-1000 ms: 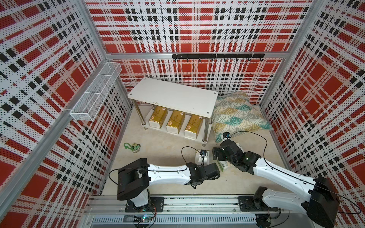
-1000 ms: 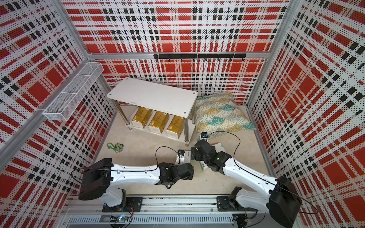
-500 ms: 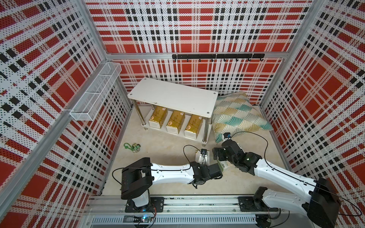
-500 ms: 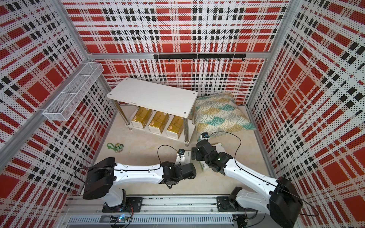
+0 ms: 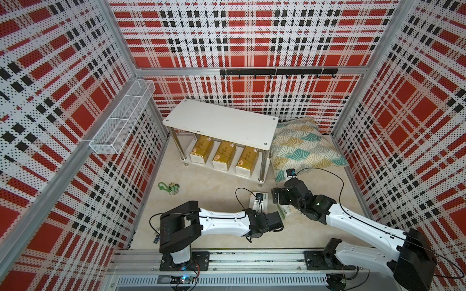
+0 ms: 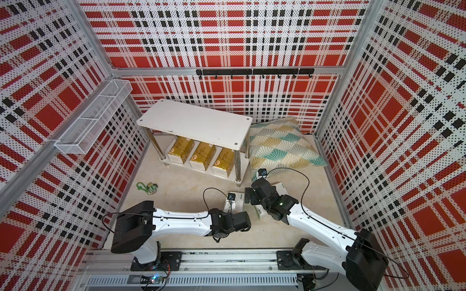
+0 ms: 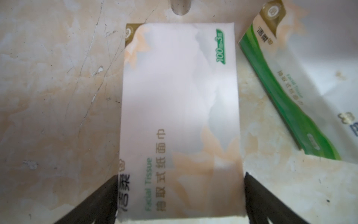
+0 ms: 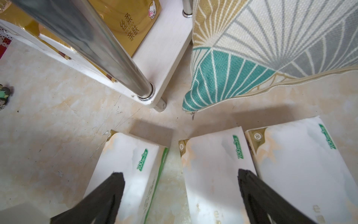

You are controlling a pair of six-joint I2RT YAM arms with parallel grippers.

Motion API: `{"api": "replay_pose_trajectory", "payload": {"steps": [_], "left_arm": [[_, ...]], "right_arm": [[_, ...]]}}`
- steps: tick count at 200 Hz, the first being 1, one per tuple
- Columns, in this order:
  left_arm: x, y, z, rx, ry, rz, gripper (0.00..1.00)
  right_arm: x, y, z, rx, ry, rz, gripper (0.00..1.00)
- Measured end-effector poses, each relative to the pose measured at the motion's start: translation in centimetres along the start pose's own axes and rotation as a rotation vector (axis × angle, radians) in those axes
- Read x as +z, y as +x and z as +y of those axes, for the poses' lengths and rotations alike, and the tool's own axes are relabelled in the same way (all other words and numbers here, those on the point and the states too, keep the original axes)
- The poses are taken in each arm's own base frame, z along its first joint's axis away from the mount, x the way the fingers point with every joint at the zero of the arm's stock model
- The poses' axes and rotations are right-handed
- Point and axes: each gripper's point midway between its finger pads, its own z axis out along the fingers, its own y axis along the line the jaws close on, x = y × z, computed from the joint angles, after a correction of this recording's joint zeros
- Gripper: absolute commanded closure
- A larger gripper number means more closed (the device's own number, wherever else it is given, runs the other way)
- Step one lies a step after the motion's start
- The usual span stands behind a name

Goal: Place the tissue boxes on the shelf by color
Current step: Pick up the box of tissues from the center of the board.

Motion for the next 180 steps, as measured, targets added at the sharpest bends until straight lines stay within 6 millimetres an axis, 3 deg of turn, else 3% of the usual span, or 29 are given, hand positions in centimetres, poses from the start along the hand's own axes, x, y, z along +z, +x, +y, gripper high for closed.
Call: {"api": "replay_pose_trajectory", "payload": {"steps": [67, 180], "left_arm": [[1.4, 1.4, 0.9, -0.009, -0.023, -0.015, 0.01], [1.9, 2.5, 1.8, -0.018, -0.005, -0.111, 0.00]], "right_arm": [[0.0, -0.1, 0.2, 0.002, -0.011, -0.004, 0.00], [0.5, 0.1, 0.6, 0.002, -0.024, 0.003, 0.00]]}}
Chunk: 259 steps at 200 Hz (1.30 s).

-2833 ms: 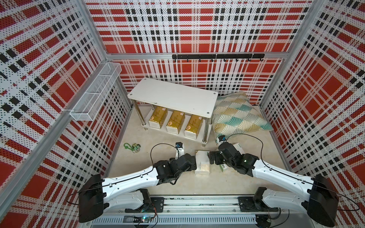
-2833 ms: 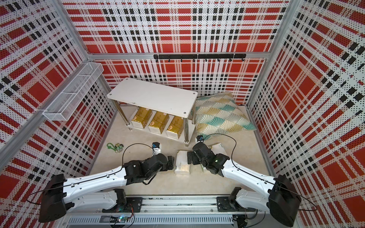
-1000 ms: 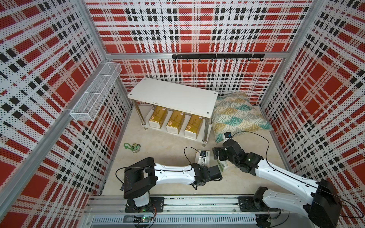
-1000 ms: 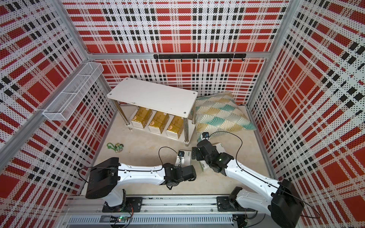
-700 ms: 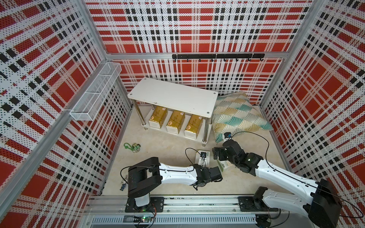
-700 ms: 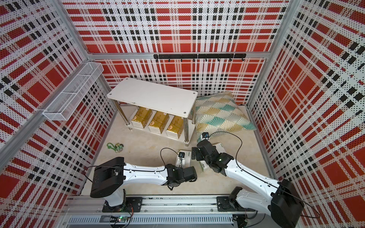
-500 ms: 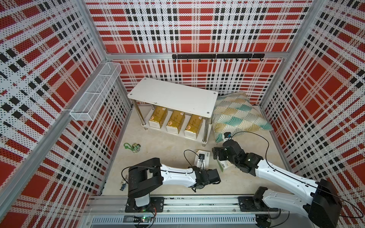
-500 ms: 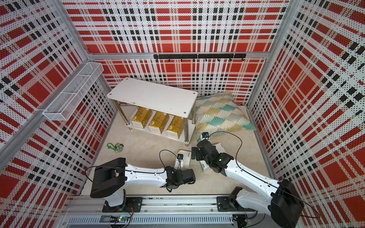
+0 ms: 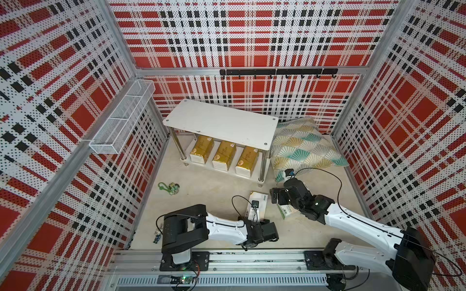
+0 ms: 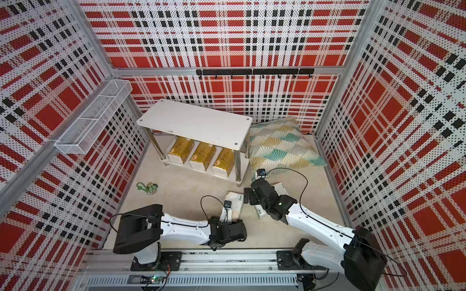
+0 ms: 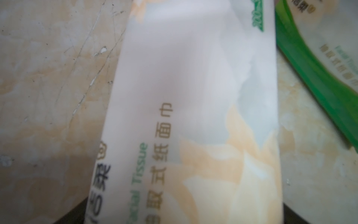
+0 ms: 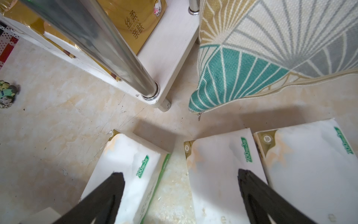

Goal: Place the tissue boxes on the shelf by color
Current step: Pick up the box of tissues from the center of the board.

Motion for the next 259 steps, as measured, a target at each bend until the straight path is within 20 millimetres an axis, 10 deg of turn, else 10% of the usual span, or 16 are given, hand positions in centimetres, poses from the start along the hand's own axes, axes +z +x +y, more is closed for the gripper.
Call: {"api": "replay_pose_trajectory", "payload": {"steps": [259], "left_arm": [[-3.8, -1.3, 1.5, -0.023, 0.072, -0.049, 0.12]], "right_arm": [[0.5, 0.4, 0.0, -0.002, 0.000, 0.019, 0.00]]}}
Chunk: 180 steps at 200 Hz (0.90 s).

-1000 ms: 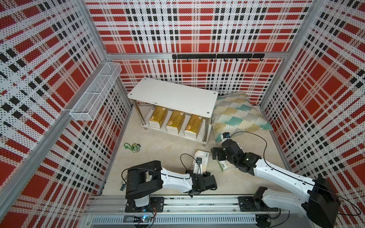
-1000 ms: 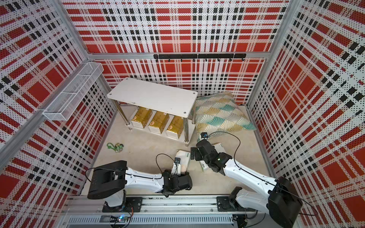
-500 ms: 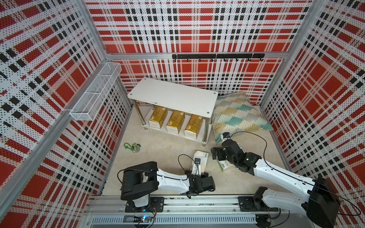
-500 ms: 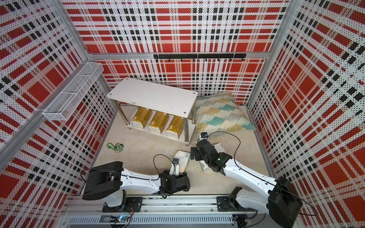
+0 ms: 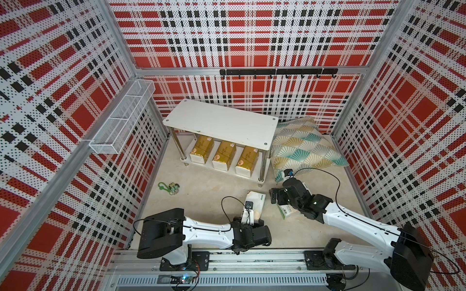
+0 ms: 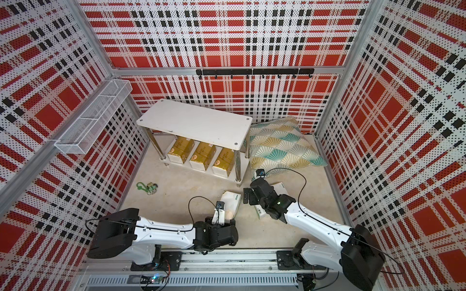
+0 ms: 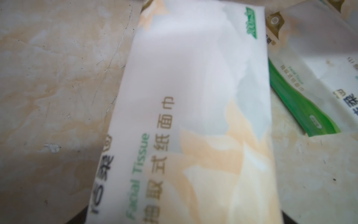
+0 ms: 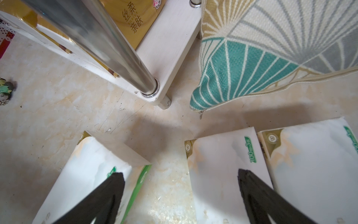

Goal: Place the tissue boxes on the shelf by color
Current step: Pick up the box of tissues from the center of the board, then place a box of tissues on the shelf.

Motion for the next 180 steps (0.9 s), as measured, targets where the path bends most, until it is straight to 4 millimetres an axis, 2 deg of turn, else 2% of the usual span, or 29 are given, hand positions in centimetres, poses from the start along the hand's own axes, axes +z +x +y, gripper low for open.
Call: {"api": "replay_pose_trajectory", "payload": {"steps": [78, 141, 180], "left_arm": [[-3.3, -2.6, 0.7, -0.015, 0.068, 0.008, 0.15], [-5.8, -5.9, 4.3, -0.085, 0.076, 0.015, 0.16], [-7.7, -9.2, 6.9, -0.128, 0.041, -0.020, 0.17]], "right_arm": [[-0.5, -0.1, -0.8, -0.005, 0.036, -0.010, 0.00], [-0.8, -0.4, -1.5, -0.002, 0.058, -0.019, 0.00], [-0.7, -0.4, -1.5, -0.006, 0.055, -0.017, 0.00]]}}
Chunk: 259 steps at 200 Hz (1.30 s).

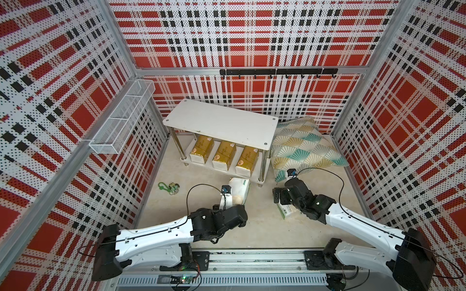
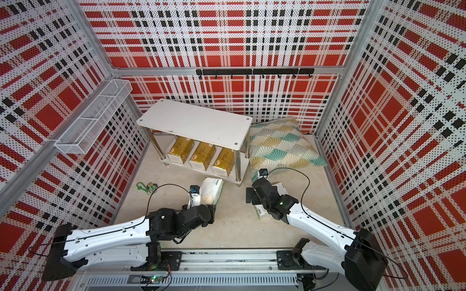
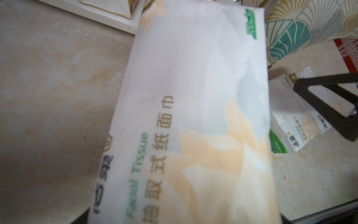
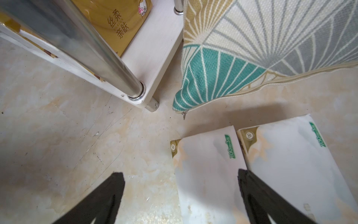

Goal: Place the tissue boxes on the shelf by color
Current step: Place a box of tissues on the shelf.

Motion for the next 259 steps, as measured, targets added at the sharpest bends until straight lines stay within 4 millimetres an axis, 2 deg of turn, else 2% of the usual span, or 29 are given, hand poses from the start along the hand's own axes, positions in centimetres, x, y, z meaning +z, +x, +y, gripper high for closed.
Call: {"api": "replay_pose_trajectory", "payload": {"steps": [47, 93, 178, 221, 259], "left_arm": [[-3.1, -4.9, 2.0, -0.043, -0.036, -0.075, 0.17], [-4.9, -7.9, 4.7, -0.042, -0.124, -0.119, 0.19], [-9.8, -14.1, 9.4, -0.082, -0.268, -0.246, 0.18], [-11.0, -17.7, 11.8, -0.076, -0.359, -0.293, 0.18], [-11.1, -20.9, 13.2, -0.056, -0.395, -0.306, 0.19]], "right_arm": [[0.4, 0.3, 0.1, -0.021, 0.002, 0.016, 0.00], [0.9, 0.5, 0.5, -0.026, -0.010, 0.029, 0.00], [1.1, 0.2, 1.2, -0.035, -0.033, 0.033, 0.00], [1.1, 0.1, 1.5, -0.037, -0.044, 0.030, 0.00], [1.1, 0.0, 1.6, -0.039, -0.051, 0.028, 0.00]]}}
